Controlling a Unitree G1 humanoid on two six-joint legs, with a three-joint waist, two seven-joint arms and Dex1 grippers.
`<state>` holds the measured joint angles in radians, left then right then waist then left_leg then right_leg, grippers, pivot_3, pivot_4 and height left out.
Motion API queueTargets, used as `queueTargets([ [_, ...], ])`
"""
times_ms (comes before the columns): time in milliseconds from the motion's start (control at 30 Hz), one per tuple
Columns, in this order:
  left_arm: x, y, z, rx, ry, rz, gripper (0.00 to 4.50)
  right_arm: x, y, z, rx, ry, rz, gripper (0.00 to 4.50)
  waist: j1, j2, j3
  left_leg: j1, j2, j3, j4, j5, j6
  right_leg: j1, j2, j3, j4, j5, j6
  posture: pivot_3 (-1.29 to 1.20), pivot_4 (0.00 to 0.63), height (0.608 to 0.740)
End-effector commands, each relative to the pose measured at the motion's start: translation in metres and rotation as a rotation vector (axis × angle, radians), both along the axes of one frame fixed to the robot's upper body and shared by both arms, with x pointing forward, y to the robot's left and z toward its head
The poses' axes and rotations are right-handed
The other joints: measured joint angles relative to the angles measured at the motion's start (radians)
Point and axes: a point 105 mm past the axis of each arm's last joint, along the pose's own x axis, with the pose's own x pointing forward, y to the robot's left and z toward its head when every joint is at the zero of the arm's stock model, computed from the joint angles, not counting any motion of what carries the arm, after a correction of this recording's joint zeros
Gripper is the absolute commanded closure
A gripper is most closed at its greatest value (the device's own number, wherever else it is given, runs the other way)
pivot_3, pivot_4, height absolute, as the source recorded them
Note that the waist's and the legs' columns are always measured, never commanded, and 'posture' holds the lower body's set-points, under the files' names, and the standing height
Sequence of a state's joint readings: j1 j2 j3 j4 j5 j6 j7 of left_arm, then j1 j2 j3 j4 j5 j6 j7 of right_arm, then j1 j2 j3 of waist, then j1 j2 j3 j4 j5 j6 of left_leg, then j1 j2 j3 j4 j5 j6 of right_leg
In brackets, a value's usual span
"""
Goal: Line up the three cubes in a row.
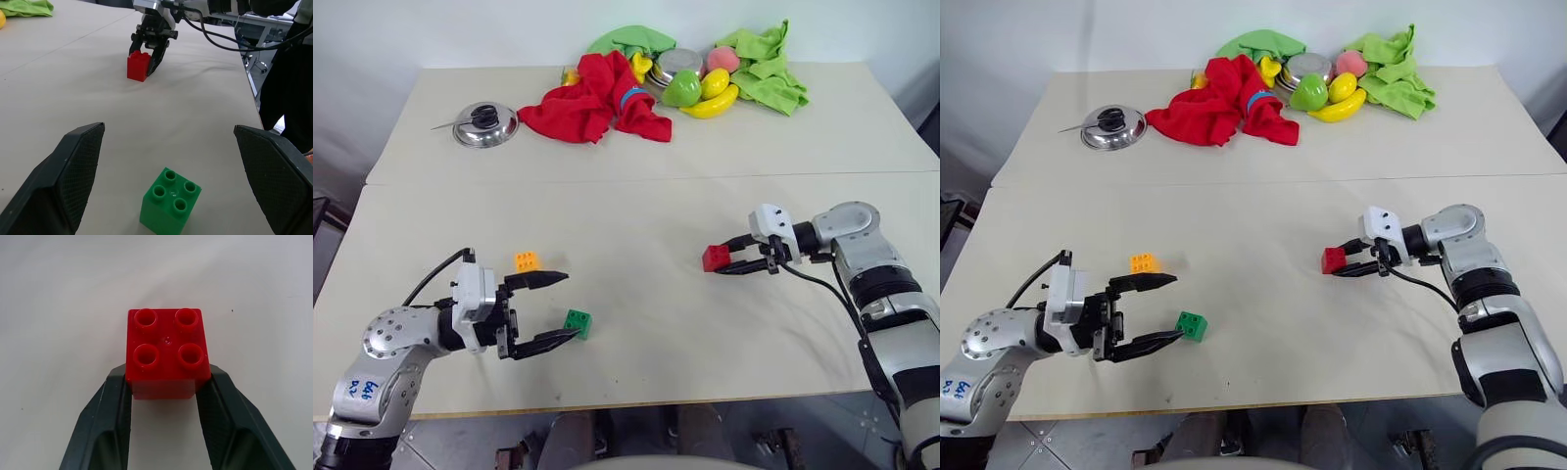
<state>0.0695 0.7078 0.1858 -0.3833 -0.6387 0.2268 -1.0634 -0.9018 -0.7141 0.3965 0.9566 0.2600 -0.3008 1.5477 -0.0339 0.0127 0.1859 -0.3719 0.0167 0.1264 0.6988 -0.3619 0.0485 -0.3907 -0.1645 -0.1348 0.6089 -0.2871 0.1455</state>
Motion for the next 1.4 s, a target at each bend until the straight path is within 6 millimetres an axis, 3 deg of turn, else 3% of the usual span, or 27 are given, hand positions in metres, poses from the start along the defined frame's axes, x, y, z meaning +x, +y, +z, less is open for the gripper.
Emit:
queueTargets([
  [33, 0.001, 0.004, 0.008, 0.014, -0.055, 0.010, 0.00, -0.003, 0.002, 0.012, 0.038, -0.042, 0.069, 1.46, 0.000, 0.000, 0.000, 0.000, 0.000, 0.000, 0.000, 0.000, 0.000, 0.000, 0.000, 0.000, 0.000, 0.000, 0.000, 0.00, 0.150, 0.740],
  [100, 0.005, 0.007, 0.010, 0.007, -0.070, 0.040, 0.00, -0.001, 0.001, 0.023, 0.074, -0.087, 0.072, 0.84, 0.001, 0.001, 0.000, 0.000, 0.000, 0.000, 0.000, 0.000, 0.000, 0.000, 0.000, 0.000, 0.000, 0.000, 0.000, 0.00, 0.150, 0.740],
  [167, 0.010, 0.018, 0.013, -0.002, -0.101, 0.104, 0.00, -0.004, -0.004, 0.047, 0.108, -0.170, 0.085, 0.14, 0.002, 0.002, 0.002, 0.000, 0.000, 0.000, 0.000, 0.000, 0.000, 0.000, 0.000, 0.000, 0.000, 0.000, 0.000, 0.00, 0.150, 0.740],
  [267, 0.010, 0.046, 0.013, -0.017, -0.111, 0.238, 0.00, -0.017, -0.017, 0.069, 0.170, -0.233, 0.091, 0.03, 0.007, 0.004, 0.002, -0.001, -0.001, -0.001, 0.000, 0.000, 0.000, -0.001, -0.001, 0.000, 0.000, 0.000, 0.000, 0.00, 0.150, 0.740],
  [400, -0.002, 0.077, 0.003, 0.008, -0.081, 0.359, 0.00, -0.039, -0.034, 0.077, 0.246, -0.255, 0.080, 0.03, 0.007, 0.002, 0.002, -0.003, -0.001, -0.004, -0.001, -0.001, -0.001, 0.000, -0.001, -0.004, -0.003, 0.000, 0.000, 0.00, 0.150, 0.740],
  [567, -0.023, 0.118, -0.018, 0.054, 0.008, 0.443, 0.00, -0.066, -0.040, 0.072, 0.402, -0.217, 0.032, 0.03, 0.008, 0.001, 0.003, -0.003, -0.001, -0.002, 0.000, -0.002, 0.000, 0.000, -0.001, -0.004, -0.004, 0.000, 0.000, 0.00, 0.150, 0.740],
  [667, -0.028, 0.138, -0.032, 0.069, 0.072, 0.489, 0.00, -0.090, -0.032, 0.051, 0.442, -0.141, 0.025, 0.03, 0.014, 0.001, 0.003, -0.003, 0.000, -0.002, 0.000, -0.001, 0.000, 0.000, -0.001, -0.004, -0.003, 0.000, 0.000, 0.00, 0.150, 0.740],
  [833, -0.030, 0.153, -0.046, 0.093, 0.122, 0.476, 0.00, -0.110, -0.013, 0.037, 0.596, -0.145, 0.034, 0.03, 0.022, -0.002, 0.002, -0.002, 0.000, -0.001, 0.000, -0.002, 0.000, 0.000, -0.002, -0.003, -0.002, 0.000, 0.000, 0.00, 0.150, 0.740],
  [933, -0.028, 0.156, -0.046, 0.122, 0.117, 0.444, 0.00, -0.116, -0.009, 0.025, 0.603, -0.116, 0.037, 0.03, 0.023, -0.002, 0.003, -0.001, 0.000, -0.001, 0.000, -0.002, 0.000, -0.001, -0.002, -0.001, -0.002, 0.000, 0.000, 0.00, 0.150, 0.740],
  [1067, -0.027, 0.142, -0.041, 0.126, 0.109, 0.336, 0.00, -0.121, -0.009, 0.022, 0.603, -0.116, 0.049, 0.03, 0.030, -0.002, 0.003, -0.001, 0.000, -0.001, 0.000, -0.002, 0.000, -0.001, -0.003, -0.001, -0.001, 0.000, 0.000, 0.00, 0.150, 0.740],
  [1167, -0.029, 0.111, -0.034, 0.161, 0.071, 0.169, 0.00, -0.124, -0.015, 0.022, 0.564, -0.109, 0.033, 0.03, 0.031, -0.002, 0.003, -0.001, -0.001, -0.001, -0.001, -0.003, 0.000, -0.001, -0.003, -0.001, -0.002, 0.000, 0.000, 0.00, 0.150, 0.740],
  [1300, -0.014, 0.058, -0.018, 0.128, -0.023, 0.007, 0.00, -0.127, -0.031, 0.024, 0.490, -0.098, -0.023, 0.03, 0.037, -0.002, 0.003, -0.001, -0.002, -0.002, -0.001, -0.003, 0.000, 0.000, -0.003, -0.001, -0.002, 0.000, 0.000, 0.00, 0.150, 0.740],
  [1400, -0.011, 0.031, -0.020, 0.137, -0.048, -0.087, 0.00, -0.130, -0.041, 0.024, 0.458, -0.087, -0.062, 0.03, 0.035, -0.002, 0.003, -0.001, -0.002, -0.002, 0.000, -0.002, 0.001, 0.001, -0.003, -0.001, -0.001, 0.000, 0.000, 0.00, 0.150, 0.740],
])
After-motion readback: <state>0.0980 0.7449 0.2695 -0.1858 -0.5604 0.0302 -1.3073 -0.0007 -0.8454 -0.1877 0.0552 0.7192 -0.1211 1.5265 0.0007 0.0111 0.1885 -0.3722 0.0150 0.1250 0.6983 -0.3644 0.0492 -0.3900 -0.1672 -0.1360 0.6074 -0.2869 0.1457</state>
